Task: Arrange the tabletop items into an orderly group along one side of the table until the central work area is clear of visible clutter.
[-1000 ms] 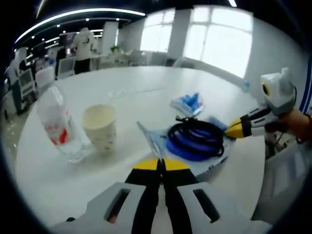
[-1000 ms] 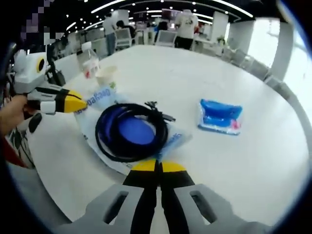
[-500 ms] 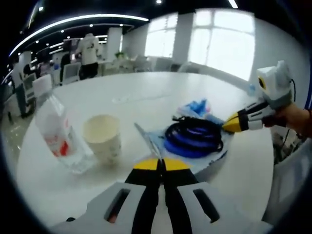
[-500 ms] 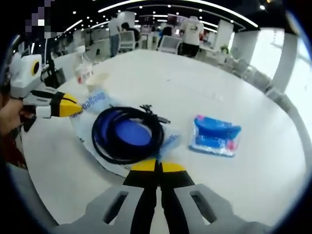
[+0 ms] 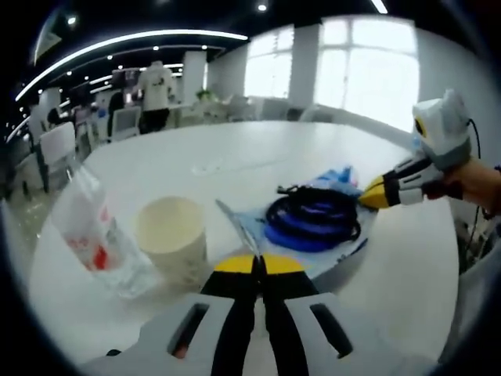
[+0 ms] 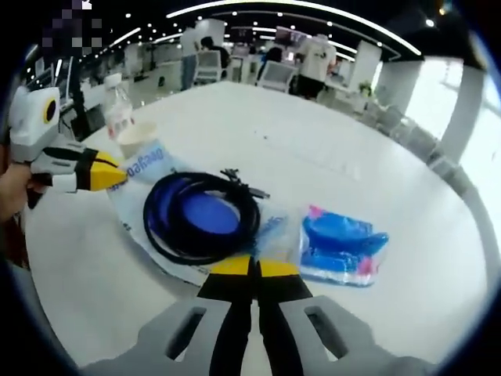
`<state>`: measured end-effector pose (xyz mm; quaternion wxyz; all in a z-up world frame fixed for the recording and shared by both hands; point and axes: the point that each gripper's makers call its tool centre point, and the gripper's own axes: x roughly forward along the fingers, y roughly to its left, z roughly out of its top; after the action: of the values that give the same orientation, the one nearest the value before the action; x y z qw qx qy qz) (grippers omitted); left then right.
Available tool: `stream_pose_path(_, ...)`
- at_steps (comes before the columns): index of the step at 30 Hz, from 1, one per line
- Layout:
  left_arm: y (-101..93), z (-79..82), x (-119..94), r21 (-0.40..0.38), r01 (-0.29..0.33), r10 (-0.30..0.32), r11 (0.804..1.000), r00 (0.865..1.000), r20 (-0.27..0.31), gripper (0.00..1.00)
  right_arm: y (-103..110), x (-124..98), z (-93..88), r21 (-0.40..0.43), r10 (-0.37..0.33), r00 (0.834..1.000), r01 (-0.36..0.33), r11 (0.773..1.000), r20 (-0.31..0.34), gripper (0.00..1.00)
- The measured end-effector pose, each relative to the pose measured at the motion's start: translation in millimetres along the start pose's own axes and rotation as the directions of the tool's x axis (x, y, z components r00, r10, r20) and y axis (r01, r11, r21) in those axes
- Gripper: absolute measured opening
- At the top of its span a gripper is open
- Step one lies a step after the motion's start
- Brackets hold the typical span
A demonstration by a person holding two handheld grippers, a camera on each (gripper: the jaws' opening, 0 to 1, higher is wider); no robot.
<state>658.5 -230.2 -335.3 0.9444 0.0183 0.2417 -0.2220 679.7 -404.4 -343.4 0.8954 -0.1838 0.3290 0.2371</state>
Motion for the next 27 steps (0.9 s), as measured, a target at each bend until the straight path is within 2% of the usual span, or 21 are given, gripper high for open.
stream_pose_path(5,3.8,2.2,7.0,0.038,-0.030,0.030,0.999,1.000,0.007,0.00,-4.0,8.8,2.1,-0.014,0.004,1.000,-0.004,1.000,-0.002,0.01)
stream_pose_path(10,8.3,1.6,13.4,0.029,-0.054,0.054,0.998,0.999,0.007,0.00,-7.4,18.7,4.4,-0.025,0.007,1.000,-0.007,1.000,0.002,0.01)
stream_pose_path(12,10.8,0.9,15.0,0.084,-0.094,0.094,0.992,0.996,0.001,0.00,-7.2,23.6,5.6,-0.027,0.013,1.000,-0.013,1.000,0.009,0.01)
stream_pose_path(16,12.1,1.2,19.3,0.101,-0.124,0.125,0.987,0.992,0.005,0.00,-9.3,31.5,5.6,-0.014,0.017,1.000,-0.017,1.000,0.013,0.01)
stream_pose_path(27,19.2,-2.8,30.0,0.065,-0.168,0.168,0.984,0.986,0.005,0.00,-13.8,44.3,4.7,-0.005,0.008,1.000,-0.008,1.000,0.018,0.01)
